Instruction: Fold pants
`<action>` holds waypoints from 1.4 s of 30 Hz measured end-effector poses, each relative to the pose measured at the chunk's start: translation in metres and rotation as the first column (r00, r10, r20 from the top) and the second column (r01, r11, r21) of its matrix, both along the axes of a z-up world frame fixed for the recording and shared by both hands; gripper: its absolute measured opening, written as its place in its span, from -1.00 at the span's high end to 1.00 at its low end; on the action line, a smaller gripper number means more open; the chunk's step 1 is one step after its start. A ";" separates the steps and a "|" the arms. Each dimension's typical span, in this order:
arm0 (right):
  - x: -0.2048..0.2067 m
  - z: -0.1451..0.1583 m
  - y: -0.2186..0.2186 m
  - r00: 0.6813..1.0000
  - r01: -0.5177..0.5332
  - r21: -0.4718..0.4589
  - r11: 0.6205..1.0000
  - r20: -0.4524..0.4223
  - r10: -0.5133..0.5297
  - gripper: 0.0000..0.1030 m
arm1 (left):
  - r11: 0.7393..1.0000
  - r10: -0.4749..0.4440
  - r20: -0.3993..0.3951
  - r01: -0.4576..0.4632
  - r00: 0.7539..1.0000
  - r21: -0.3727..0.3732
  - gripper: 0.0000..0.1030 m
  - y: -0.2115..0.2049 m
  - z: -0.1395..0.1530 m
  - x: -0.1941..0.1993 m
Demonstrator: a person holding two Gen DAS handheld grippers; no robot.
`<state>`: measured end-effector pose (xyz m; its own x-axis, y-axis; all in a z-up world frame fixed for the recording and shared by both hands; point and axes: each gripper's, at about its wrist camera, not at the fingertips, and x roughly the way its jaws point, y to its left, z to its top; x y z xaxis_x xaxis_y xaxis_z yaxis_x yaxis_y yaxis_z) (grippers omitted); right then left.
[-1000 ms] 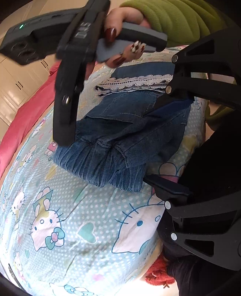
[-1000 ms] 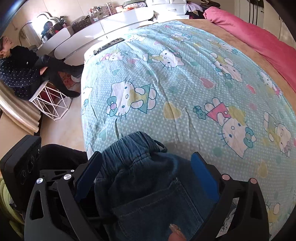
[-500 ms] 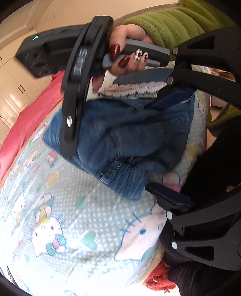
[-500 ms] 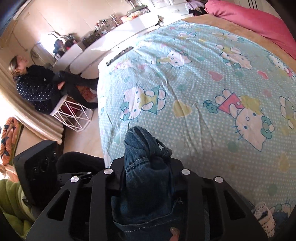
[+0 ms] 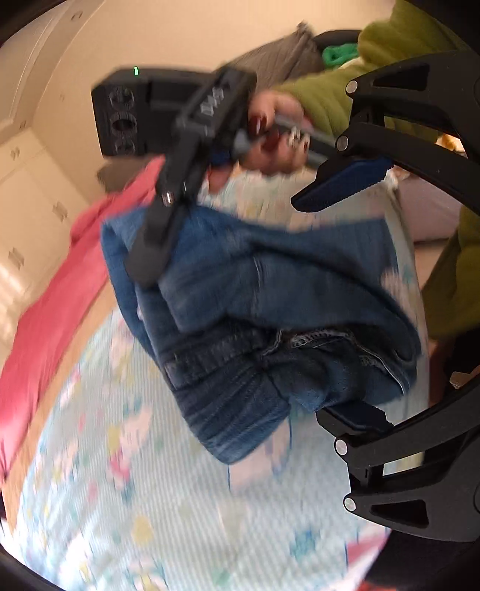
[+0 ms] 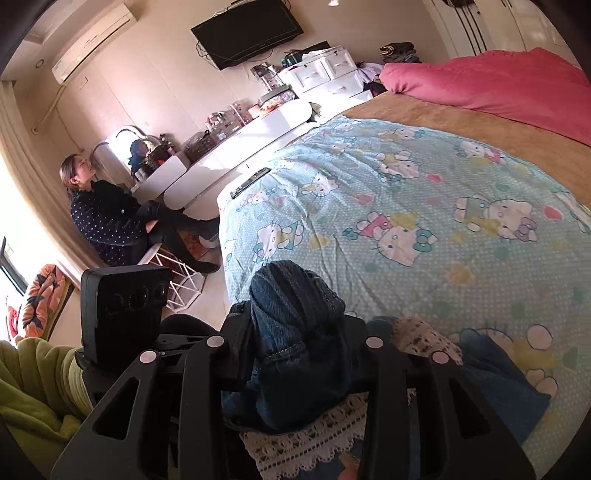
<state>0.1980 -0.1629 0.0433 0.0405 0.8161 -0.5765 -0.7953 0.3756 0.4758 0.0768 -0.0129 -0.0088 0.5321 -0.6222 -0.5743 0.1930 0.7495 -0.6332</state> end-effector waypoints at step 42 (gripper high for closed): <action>-0.192 -0.029 -0.053 0.900 0.060 -0.272 0.960 0.431 0.066 -0.23 | 0.952 0.037 -0.002 -0.034 0.999 0.304 -0.31 0.009 0.017 0.024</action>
<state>0.0059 -0.2155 0.0147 0.3342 0.6302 -0.7008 -0.8987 0.4372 -0.0353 0.1005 -0.0041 0.0079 0.5453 -0.3986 -0.7374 0.1587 0.9129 -0.3760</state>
